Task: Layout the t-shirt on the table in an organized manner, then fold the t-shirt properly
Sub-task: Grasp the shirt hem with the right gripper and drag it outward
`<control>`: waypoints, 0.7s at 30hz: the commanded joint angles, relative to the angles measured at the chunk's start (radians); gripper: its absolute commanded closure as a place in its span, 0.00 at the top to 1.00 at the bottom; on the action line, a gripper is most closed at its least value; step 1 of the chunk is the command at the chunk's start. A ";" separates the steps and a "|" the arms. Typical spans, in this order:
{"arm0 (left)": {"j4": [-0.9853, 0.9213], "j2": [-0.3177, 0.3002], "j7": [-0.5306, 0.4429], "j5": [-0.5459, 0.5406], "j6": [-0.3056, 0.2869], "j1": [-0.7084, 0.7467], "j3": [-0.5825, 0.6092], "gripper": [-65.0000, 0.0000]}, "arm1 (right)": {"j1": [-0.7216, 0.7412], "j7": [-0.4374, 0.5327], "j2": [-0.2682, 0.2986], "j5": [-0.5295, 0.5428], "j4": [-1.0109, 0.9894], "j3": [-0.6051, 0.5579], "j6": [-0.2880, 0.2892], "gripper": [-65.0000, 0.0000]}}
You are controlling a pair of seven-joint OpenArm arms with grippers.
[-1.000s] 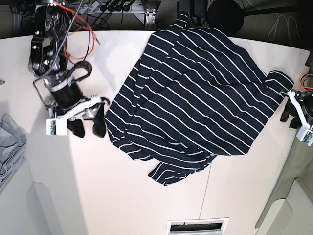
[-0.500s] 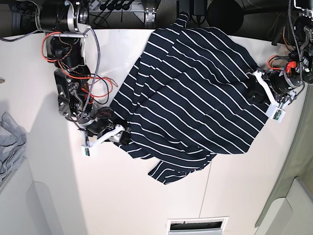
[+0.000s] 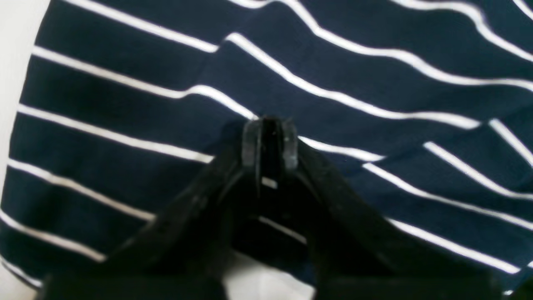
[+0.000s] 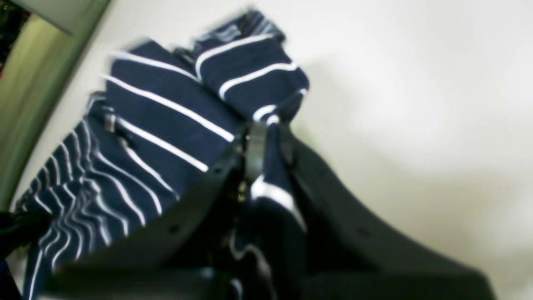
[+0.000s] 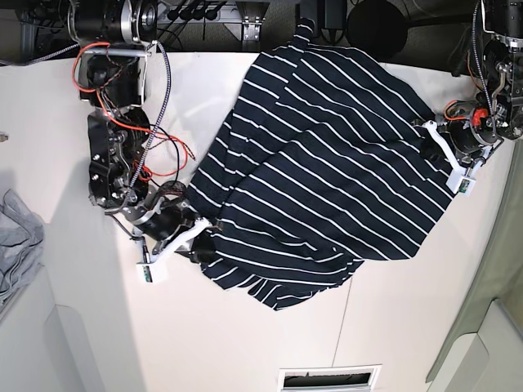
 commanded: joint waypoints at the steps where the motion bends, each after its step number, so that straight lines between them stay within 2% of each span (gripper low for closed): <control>1: -0.009 -0.018 0.019 0.023 0.009 -0.016 -0.005 0.11 | -0.014 -0.001 0.019 0.029 0.084 0.011 0.010 0.00; 8: -0.073 -0.021 0.024 0.032 0.015 -0.087 -0.005 0.11 | -0.277 -0.131 0.121 0.139 0.465 0.034 0.008 0.00; 10: -0.073 -0.020 0.025 0.032 0.015 -0.099 -0.005 0.11 | -0.369 -0.138 0.131 0.193 0.522 0.036 0.012 0.00; 12: -0.073 -0.020 0.025 0.032 0.015 -0.111 -0.005 0.11 | -0.452 -0.138 0.132 0.266 0.550 0.032 0.050 0.00; 14: -0.073 -0.020 0.024 0.032 0.015 -0.127 -0.005 0.11 | -0.514 -0.140 0.132 0.344 0.549 0.018 0.056 0.00; 16: -0.073 -0.020 0.024 0.031 0.015 -0.145 -0.005 0.11 | -0.559 -0.142 0.127 0.377 0.549 -0.005 0.056 0.00; 17: -0.073 -0.020 0.027 0.031 0.015 -0.152 -0.005 0.11 | -0.573 -0.142 0.127 0.377 0.549 -0.022 0.057 0.04; 19: -0.073 -0.020 0.028 0.025 0.015 -0.163 -0.005 0.11 | -0.584 -0.142 0.127 0.375 0.549 -0.049 0.060 0.33; 21: -0.073 -0.020 0.029 0.025 0.015 -0.165 -0.005 0.11 | -0.577 -0.129 0.127 0.376 0.550 -0.060 0.060 0.52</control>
